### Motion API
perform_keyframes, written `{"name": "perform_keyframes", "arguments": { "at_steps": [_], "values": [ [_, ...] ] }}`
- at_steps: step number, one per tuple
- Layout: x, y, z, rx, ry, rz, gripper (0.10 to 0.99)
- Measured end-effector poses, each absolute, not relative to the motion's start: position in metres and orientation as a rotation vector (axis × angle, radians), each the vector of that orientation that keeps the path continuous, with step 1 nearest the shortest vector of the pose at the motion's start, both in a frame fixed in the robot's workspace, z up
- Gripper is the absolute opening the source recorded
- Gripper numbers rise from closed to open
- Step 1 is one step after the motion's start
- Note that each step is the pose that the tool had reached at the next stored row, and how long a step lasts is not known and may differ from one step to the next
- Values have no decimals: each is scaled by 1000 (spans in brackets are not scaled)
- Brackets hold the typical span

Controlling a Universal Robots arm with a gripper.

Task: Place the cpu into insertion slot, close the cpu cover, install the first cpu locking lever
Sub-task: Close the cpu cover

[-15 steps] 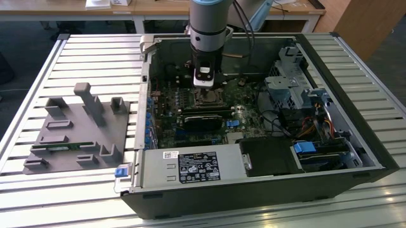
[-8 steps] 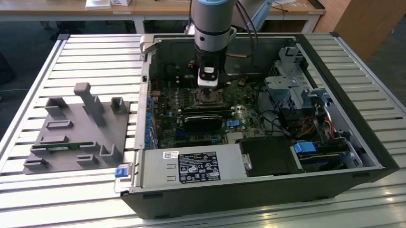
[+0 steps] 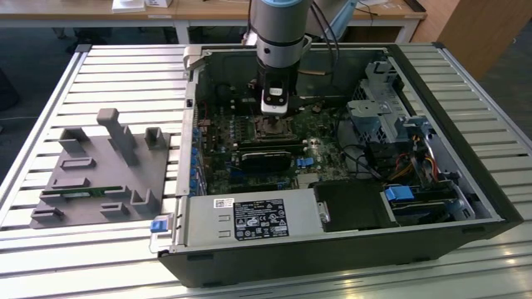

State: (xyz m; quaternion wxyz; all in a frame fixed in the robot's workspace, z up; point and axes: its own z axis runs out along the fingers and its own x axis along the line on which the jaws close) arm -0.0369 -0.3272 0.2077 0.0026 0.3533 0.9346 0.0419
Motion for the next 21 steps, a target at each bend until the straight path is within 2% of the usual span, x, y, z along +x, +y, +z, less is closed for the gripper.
{"name": "perform_keyframes", "arguments": {
  "at_steps": [6, 15, 21],
  "values": [
    [-37, -327, 211, 1108, 2931, 131, 106],
    [-37, -327, 239, 1107, 2930, 132, 106],
    [-37, -327, 240, 1014, 2966, 132, 106]
  ]
}}
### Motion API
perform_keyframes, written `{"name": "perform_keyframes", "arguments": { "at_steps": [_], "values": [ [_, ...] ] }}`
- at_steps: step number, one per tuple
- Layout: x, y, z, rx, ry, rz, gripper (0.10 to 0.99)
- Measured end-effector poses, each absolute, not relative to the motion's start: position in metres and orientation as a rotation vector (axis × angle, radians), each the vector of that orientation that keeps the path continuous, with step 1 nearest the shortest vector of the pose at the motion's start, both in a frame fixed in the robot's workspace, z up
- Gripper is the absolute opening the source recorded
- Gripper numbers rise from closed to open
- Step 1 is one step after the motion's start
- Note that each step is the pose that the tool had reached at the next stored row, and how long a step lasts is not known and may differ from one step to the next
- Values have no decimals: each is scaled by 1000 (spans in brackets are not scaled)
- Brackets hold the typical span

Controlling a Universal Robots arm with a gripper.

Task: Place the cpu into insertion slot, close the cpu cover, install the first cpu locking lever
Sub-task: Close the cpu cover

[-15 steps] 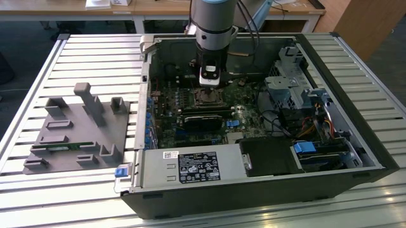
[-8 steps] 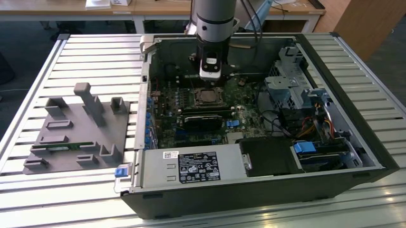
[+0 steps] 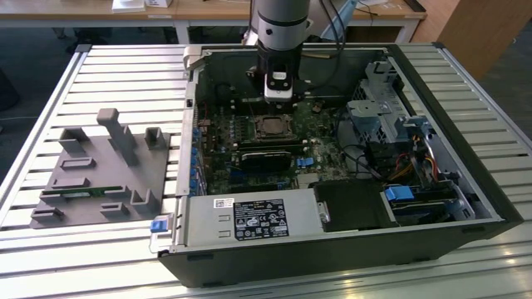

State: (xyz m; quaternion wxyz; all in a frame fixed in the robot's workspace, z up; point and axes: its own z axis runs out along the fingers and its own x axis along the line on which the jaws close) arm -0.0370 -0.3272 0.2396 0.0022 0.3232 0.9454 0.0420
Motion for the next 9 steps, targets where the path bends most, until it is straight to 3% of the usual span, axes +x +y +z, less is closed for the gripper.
{"name": "perform_keyframes", "arguments": {
  "at_steps": [9],
  "values": [
    [-37, -327, 240, 859, 3019, 132, 106]
  ]
}}
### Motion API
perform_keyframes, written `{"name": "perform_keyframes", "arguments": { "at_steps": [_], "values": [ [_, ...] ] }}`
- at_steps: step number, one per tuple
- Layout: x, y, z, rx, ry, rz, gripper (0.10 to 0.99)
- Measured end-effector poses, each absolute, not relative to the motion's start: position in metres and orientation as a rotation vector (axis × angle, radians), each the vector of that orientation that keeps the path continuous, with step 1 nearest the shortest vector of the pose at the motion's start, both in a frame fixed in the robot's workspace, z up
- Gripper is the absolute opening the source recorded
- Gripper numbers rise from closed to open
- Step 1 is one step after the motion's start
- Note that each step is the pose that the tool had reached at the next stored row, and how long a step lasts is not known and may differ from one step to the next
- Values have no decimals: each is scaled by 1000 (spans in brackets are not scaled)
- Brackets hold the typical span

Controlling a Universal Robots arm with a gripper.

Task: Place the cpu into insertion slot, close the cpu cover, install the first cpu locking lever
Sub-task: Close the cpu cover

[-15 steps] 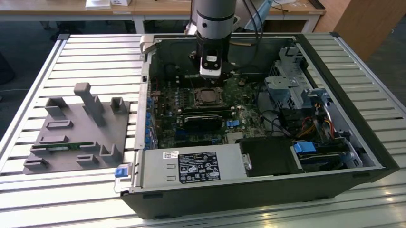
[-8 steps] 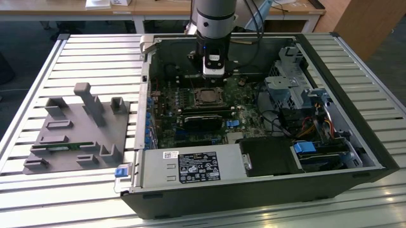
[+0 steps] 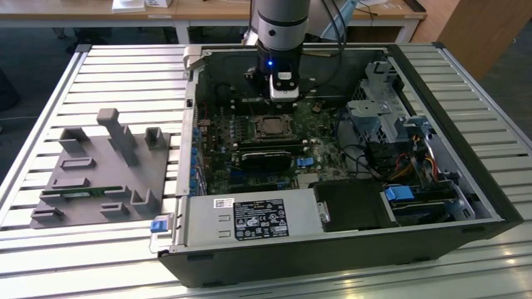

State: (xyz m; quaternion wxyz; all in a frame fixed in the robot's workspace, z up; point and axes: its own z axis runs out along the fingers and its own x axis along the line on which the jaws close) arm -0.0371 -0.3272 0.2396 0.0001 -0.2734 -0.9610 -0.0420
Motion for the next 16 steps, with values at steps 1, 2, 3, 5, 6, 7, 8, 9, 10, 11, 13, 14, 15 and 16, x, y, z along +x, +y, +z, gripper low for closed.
{"name": "perform_keyframes", "arguments": {
  "at_steps": [1, 2, 3, 5, 6, 7, 8, 9, 10, 11, 13, 14, 15, 16],
  "values": [
    [-37, -327, 240, -848, -3022, -132, 106],
    [-37, -327, 240, -836, -3025, -132, 106],
    [-37, -327, 240, -825, -3027, -132, 106],
    [-37, -327, 240, -805, -3032, -132, 106],
    [-37, -327, 240, -795, -3034, -132, 106],
    [-37, -327, 240, -785, -3037, -132, 106],
    [-37, -327, 240, -774, -3039, -132, 106],
    [-37, -327, 240, -763, -3042, -132, 106],
    [-37, -327, 240, -752, -3044, -132, 106],
    [-37, -327, 240, -742, -3046, -132, 106],
    [-37, -327, 240, -721, -3051, -132, 106],
    [-37, -327, 240, -711, -3053, -132, 106],
    [-37, -327, 240, -702, -3055, -132, 106],
    [-37, -327, 240, -693, -3056, -132, 106]
  ]
}}
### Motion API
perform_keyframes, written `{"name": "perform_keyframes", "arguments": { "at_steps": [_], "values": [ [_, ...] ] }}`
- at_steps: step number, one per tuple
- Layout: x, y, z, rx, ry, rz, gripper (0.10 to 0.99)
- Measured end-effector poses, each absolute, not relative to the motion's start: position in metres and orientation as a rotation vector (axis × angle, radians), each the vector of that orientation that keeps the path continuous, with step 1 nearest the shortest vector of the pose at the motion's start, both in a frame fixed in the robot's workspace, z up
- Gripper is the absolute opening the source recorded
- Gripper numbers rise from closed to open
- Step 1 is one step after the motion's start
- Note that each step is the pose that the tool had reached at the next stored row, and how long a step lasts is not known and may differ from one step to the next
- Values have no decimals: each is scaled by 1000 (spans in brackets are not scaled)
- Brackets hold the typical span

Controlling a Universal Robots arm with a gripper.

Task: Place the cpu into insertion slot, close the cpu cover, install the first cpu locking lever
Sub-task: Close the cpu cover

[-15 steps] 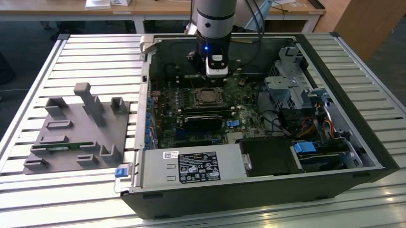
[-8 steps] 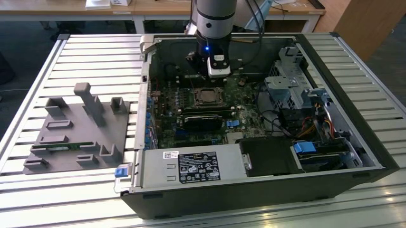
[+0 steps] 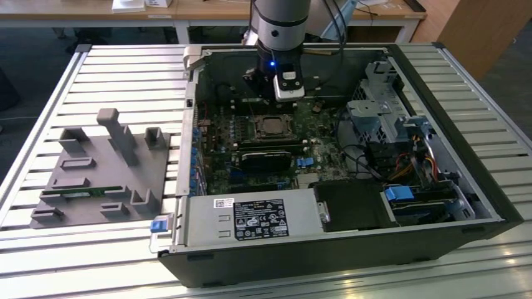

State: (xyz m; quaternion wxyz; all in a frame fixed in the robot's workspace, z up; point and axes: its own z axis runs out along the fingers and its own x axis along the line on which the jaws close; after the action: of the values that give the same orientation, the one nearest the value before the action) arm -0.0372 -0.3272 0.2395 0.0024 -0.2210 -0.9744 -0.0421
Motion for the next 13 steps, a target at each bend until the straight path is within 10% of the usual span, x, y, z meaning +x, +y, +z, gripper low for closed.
{"name": "perform_keyframes", "arguments": {
  "at_steps": [13],
  "values": [
    [-38, -327, 240, -584, -3076, -132, 106]
  ]
}}
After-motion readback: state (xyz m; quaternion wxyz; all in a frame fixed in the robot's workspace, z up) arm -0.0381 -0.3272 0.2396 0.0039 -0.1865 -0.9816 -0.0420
